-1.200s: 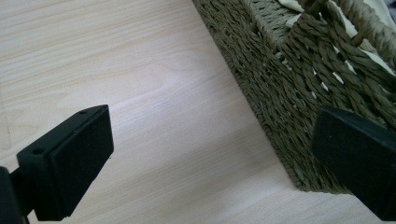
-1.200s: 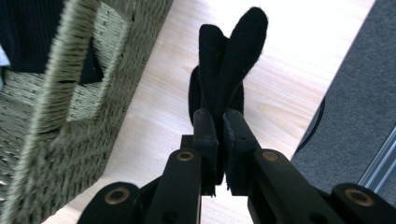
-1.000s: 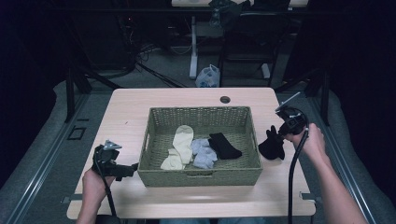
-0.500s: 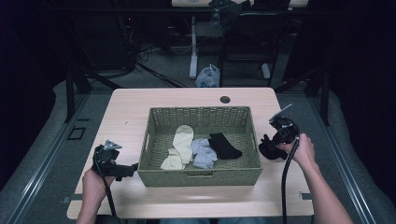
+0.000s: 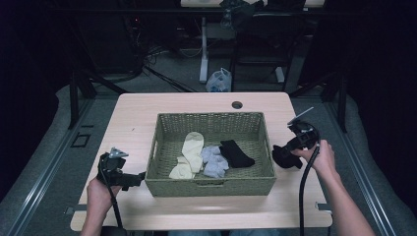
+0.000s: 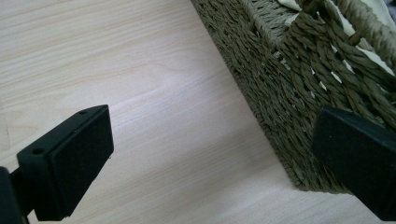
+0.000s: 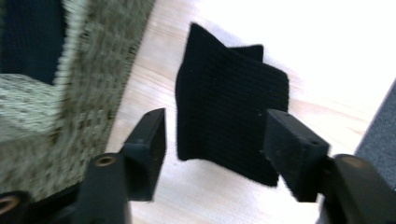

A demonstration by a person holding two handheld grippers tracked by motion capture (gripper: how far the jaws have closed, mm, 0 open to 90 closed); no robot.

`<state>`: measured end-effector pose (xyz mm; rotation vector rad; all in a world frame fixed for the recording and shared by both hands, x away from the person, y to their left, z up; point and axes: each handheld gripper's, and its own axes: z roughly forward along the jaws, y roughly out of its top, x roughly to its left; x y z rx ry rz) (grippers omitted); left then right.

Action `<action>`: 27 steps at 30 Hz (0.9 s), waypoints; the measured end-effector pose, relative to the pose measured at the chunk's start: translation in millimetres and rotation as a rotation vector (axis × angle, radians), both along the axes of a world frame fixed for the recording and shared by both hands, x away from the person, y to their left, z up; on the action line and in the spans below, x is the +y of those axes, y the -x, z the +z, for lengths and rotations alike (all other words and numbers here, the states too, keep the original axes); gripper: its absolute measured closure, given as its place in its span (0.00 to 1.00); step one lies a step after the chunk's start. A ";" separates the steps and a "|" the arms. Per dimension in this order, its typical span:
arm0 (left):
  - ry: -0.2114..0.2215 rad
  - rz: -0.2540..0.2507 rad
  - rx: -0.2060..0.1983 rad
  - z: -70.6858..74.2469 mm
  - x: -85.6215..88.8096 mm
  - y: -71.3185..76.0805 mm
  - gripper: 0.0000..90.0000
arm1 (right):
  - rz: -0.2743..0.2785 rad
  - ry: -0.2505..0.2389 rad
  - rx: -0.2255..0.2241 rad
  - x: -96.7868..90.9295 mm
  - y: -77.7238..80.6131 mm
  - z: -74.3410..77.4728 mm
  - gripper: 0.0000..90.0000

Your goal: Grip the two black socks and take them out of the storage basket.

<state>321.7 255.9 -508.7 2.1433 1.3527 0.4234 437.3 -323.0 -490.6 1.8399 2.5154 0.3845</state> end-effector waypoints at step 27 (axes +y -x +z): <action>0.000 -0.001 0.000 -0.2 -0.1 -0.2 0.00 | 0.207 -0.014 -0.128 67.5 0.2 109.2 0.00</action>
